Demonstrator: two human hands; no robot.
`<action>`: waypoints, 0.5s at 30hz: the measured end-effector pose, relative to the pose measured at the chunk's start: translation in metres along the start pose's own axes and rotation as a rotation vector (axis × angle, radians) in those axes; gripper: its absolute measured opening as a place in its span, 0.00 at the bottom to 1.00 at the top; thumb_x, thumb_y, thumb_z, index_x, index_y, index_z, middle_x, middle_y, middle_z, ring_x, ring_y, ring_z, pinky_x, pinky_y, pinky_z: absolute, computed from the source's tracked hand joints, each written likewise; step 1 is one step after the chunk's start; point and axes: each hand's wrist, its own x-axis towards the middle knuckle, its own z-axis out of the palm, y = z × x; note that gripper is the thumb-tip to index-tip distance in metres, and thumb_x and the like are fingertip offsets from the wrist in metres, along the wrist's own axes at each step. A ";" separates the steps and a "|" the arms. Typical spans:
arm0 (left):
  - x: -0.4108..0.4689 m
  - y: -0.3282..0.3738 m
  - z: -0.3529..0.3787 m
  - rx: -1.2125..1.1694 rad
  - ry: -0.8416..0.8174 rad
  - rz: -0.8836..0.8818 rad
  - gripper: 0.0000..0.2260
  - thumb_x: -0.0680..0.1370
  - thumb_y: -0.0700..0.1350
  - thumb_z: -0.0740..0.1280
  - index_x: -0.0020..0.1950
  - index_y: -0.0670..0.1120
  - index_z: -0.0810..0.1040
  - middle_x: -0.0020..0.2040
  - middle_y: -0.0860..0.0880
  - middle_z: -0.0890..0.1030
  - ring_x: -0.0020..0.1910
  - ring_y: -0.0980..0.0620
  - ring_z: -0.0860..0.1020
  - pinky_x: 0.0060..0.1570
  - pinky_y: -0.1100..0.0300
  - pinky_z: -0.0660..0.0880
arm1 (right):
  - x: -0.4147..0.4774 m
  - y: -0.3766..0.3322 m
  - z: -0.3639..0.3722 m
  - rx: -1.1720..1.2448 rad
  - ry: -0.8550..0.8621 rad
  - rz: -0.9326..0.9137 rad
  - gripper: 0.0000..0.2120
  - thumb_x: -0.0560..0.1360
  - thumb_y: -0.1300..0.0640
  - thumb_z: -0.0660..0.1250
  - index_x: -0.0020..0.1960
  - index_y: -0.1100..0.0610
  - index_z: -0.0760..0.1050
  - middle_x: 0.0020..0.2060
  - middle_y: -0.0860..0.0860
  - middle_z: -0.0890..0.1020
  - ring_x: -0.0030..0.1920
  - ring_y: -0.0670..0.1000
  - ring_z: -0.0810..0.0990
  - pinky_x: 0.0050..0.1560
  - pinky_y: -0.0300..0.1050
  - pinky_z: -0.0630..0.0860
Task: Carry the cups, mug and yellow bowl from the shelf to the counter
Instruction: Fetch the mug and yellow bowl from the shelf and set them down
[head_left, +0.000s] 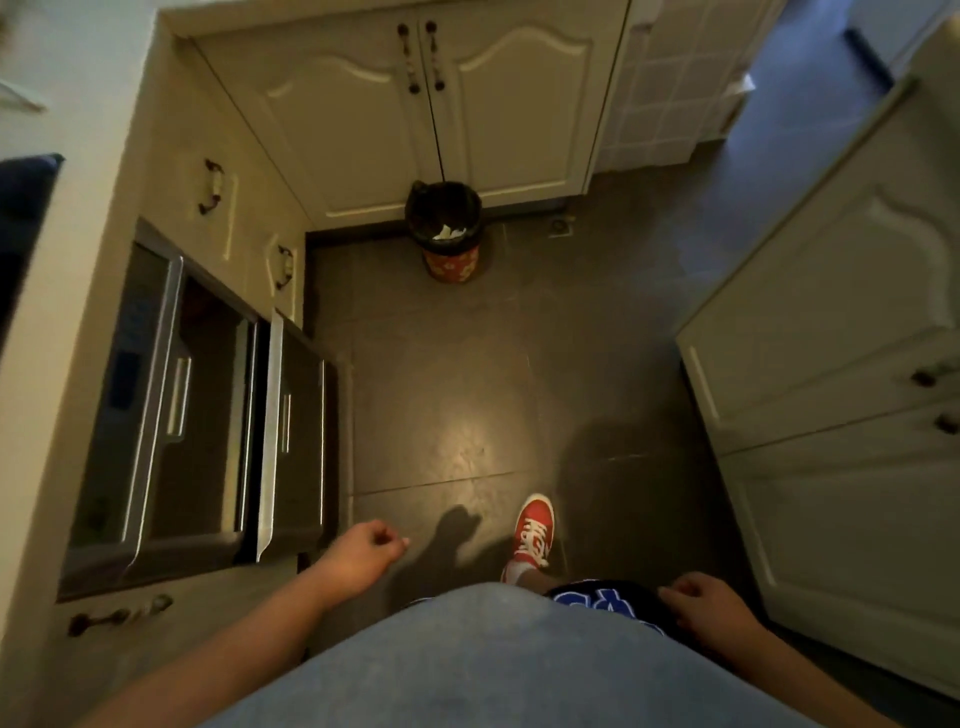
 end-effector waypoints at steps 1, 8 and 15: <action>0.005 0.011 -0.007 0.015 -0.003 -0.006 0.06 0.77 0.54 0.66 0.47 0.53 0.78 0.44 0.49 0.83 0.44 0.51 0.82 0.48 0.53 0.79 | 0.008 -0.016 -0.012 -0.009 0.005 -0.018 0.08 0.74 0.53 0.70 0.45 0.59 0.79 0.40 0.58 0.84 0.44 0.57 0.83 0.50 0.54 0.79; 0.042 0.067 -0.050 0.065 0.018 -0.084 0.08 0.78 0.51 0.67 0.53 0.48 0.77 0.50 0.47 0.82 0.49 0.49 0.81 0.55 0.50 0.78 | 0.066 -0.145 -0.090 -0.033 0.001 -0.137 0.07 0.75 0.51 0.69 0.47 0.54 0.78 0.43 0.54 0.82 0.44 0.53 0.82 0.45 0.47 0.78; 0.114 0.112 -0.108 0.106 -0.021 -0.137 0.06 0.77 0.52 0.68 0.49 0.52 0.76 0.48 0.49 0.82 0.47 0.51 0.81 0.51 0.53 0.79 | 0.120 -0.258 -0.133 -0.021 0.041 -0.212 0.07 0.74 0.51 0.70 0.44 0.54 0.77 0.37 0.52 0.81 0.39 0.51 0.80 0.41 0.43 0.74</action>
